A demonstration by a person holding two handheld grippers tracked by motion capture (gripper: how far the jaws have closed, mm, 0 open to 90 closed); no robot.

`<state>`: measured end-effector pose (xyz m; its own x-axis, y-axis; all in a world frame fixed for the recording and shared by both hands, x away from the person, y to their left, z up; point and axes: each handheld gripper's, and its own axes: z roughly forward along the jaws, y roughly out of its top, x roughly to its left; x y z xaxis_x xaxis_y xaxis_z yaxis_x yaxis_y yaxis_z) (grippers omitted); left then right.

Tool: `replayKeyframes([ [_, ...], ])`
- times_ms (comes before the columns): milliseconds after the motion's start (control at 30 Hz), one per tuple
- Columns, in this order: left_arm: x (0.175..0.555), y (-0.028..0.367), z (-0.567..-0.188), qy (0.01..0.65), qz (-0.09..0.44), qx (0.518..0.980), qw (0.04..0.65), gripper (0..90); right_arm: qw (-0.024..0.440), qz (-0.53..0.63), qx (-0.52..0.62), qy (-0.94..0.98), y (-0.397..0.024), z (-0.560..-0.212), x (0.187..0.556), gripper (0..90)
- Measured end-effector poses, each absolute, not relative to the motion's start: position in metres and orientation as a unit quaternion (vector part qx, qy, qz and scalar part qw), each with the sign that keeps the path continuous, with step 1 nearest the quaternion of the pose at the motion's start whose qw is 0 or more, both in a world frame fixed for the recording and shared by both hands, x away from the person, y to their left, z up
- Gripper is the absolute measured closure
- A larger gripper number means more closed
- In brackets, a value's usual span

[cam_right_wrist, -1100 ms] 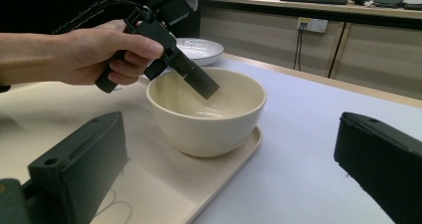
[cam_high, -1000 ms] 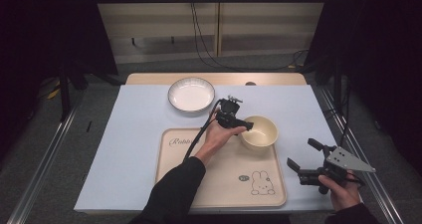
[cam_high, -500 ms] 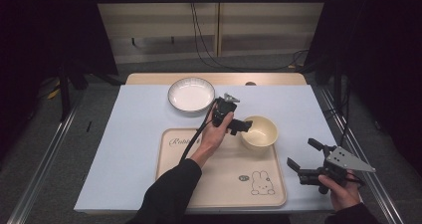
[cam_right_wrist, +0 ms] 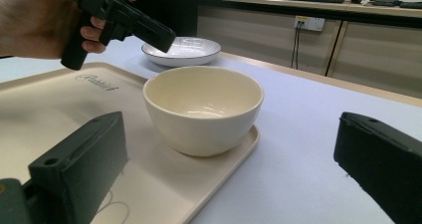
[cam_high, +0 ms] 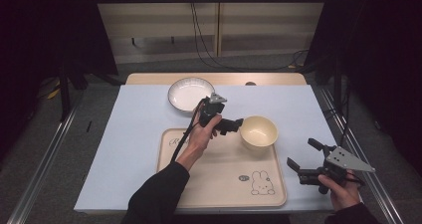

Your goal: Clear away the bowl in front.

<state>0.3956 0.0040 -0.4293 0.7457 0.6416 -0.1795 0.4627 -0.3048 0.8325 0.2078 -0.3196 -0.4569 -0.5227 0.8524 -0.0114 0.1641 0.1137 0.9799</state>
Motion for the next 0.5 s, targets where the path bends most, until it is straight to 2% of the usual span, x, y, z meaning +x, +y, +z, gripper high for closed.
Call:
replayKeyframes([
  [133,0.39,0.015,-0.425,0.335,0.138,0.796,0.486,2.0,0.313,0.551,0.376,0.676,-0.319,-0.457,0.208,0.0],
  [267,0.386,0.027,-0.421,0.334,0.134,0.8,0.481,6.2,0.311,0.551,0.374,0.678,-0.319,-0.457,0.208,0.0],
  [367,0.382,0.039,-0.42,0.322,0.126,0.794,0.5,4.6,0.312,0.549,0.375,0.679,-0.319,-0.457,0.208,0.0],
  [433,0.38,0.046,-0.419,0.32,0.119,0.79,0.509,0.2,0.312,0.549,0.375,0.679,-0.319,-0.457,0.208,0.0],
  [500,0.378,0.05,-0.418,0.332,0.14,0.783,0.507,2.6,0.312,0.549,0.375,0.679,-0.319,-0.457,0.208,0.0],
])
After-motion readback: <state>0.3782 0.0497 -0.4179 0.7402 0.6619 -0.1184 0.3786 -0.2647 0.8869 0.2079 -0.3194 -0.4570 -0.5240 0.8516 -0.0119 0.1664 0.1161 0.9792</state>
